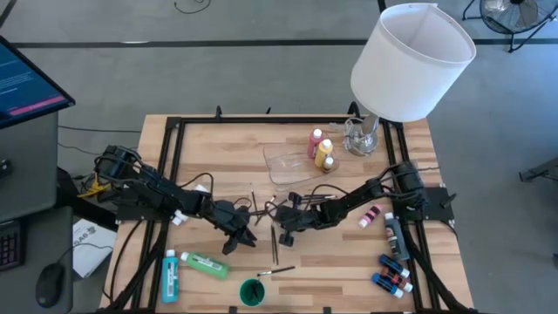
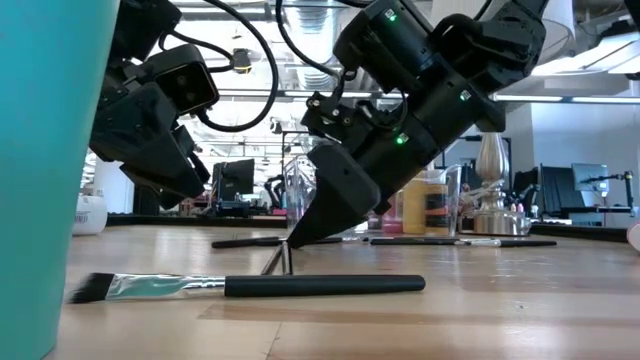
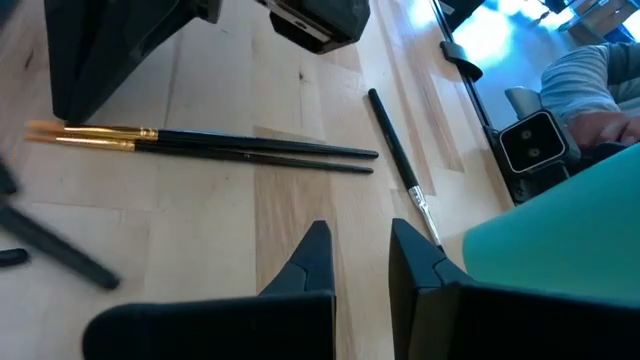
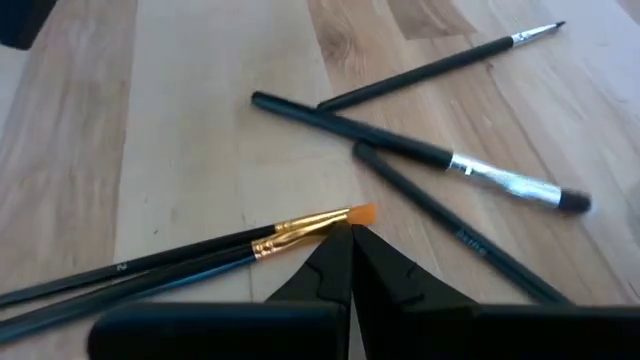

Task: Pick & Place Paint Supplies
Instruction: Put the gold paintbrush into the green cup

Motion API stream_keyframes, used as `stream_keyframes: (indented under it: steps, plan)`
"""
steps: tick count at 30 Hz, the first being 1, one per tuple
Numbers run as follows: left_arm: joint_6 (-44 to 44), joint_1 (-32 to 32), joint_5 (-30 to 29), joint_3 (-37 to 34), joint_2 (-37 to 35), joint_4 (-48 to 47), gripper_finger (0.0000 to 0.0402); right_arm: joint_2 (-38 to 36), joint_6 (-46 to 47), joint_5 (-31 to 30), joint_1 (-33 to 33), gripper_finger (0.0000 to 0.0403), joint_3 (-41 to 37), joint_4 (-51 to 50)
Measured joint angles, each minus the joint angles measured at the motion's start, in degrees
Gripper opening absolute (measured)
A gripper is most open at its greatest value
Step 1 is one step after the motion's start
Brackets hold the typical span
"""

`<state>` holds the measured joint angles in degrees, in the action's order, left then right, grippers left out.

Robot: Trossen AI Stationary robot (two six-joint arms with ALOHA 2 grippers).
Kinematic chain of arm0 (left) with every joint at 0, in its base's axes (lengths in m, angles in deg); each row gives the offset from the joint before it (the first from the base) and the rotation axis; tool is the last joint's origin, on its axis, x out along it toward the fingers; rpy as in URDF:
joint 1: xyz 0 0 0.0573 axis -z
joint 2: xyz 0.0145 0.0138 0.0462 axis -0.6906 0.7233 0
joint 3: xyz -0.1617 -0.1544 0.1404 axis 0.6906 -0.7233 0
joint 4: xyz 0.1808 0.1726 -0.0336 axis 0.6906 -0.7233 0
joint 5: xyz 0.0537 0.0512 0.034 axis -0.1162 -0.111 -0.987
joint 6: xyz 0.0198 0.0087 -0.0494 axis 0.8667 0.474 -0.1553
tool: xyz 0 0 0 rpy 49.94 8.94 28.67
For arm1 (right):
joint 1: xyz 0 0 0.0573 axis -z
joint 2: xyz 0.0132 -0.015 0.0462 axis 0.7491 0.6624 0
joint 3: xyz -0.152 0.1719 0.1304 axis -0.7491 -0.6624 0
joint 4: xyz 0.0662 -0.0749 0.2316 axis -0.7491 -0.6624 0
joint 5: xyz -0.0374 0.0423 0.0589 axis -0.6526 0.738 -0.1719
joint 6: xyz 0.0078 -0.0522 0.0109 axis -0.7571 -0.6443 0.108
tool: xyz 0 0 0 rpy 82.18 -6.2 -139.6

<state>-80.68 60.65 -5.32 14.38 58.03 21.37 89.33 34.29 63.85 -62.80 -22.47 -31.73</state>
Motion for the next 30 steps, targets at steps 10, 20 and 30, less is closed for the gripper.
stream_keyframes:
  steps: [10, 20, 30]
  plan:
    - [1.11, 0.00, -0.01, 0.00, 0.00, 0.00, 0.0001, -2.25, -8.06, 0.33, -4.12, 0.0000, -0.05, 5.13]
    - [1.11, -0.59, 0.00, 0.00, 0.00, 0.00, 0.0001, -2.30, -12.13, 1.29, -7.43, 0.0000, 0.00, 6.80]
    - [1.51, -0.98, -0.02, 0.00, 0.00, 0.00, 0.0001, -2.33, -10.43, 3.04, -9.19, 0.0000, 1.31, 8.42]
